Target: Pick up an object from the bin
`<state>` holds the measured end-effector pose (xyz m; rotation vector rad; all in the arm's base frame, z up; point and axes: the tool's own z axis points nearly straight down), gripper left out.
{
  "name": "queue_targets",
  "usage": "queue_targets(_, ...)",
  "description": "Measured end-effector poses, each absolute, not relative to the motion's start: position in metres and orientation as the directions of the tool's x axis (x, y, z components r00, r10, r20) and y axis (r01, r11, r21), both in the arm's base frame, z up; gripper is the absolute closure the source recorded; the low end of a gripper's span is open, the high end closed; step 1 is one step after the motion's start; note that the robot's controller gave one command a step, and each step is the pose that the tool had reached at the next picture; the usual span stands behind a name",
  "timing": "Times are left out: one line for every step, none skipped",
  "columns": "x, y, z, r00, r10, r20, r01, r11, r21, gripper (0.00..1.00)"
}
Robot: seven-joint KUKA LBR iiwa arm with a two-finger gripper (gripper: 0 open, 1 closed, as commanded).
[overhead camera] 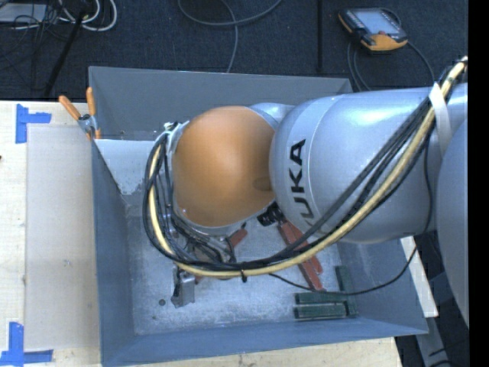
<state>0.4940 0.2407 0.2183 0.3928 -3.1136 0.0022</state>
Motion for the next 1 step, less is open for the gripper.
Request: queue_targets(0.4945, 0.2064, 0.1753, -0.916, -0.401, -0.006, -0.401, 0.916, 0.000, 0.00)
